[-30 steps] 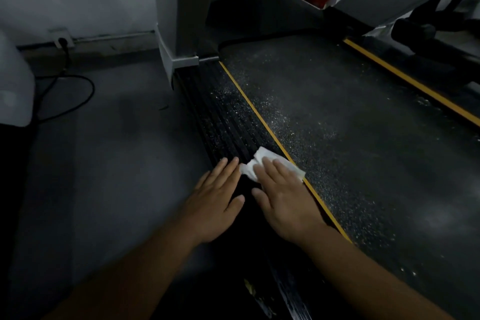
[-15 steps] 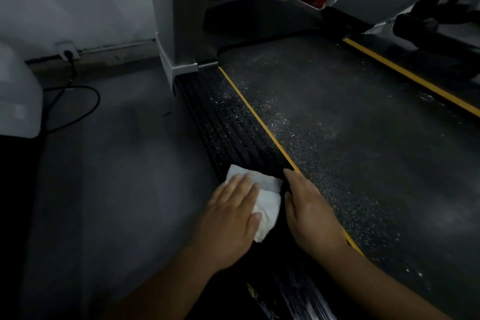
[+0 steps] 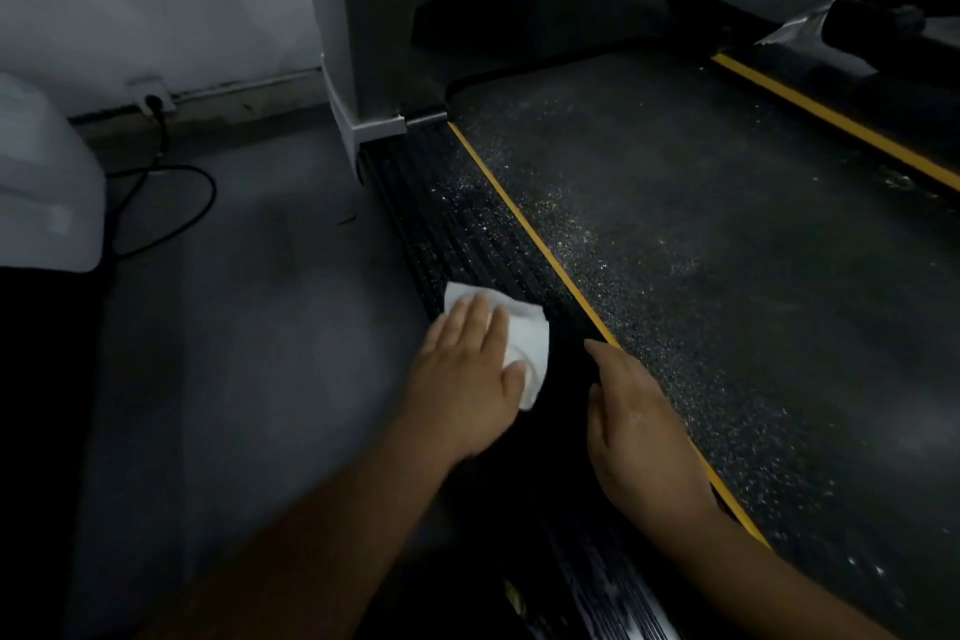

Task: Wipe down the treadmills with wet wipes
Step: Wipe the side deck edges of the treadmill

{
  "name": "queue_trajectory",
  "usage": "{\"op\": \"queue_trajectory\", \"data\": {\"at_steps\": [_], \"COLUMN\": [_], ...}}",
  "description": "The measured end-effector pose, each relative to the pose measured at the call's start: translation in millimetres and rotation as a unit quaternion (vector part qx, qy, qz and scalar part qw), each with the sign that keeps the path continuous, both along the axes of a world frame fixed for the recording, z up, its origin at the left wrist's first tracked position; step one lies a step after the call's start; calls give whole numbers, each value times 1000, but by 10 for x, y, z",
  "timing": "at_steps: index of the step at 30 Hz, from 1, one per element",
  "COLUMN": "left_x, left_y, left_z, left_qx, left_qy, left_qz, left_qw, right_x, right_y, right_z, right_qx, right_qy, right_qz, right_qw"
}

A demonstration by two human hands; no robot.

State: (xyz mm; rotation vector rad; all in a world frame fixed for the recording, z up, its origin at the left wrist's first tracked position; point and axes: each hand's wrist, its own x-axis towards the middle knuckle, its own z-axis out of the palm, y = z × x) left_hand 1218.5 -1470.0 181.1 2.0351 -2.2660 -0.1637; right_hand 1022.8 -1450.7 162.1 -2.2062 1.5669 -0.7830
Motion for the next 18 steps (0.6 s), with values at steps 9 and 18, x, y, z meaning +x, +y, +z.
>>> {"op": "queue_trajectory", "data": {"at_steps": [9, 18], "left_x": [134, 179], "left_y": [324, 350], "left_z": [-97, -82], "left_qx": [-20, 11], "left_qy": [-9, 4], "left_qz": [-54, -64], "left_qw": [998, 998], "right_x": [5, -1], "right_y": [-3, -22], "right_z": [-43, -18], "right_qx": [-12, 24], "right_qy": [48, 227], "right_qz": [-1, 18], "right_qw": [999, 973]}}
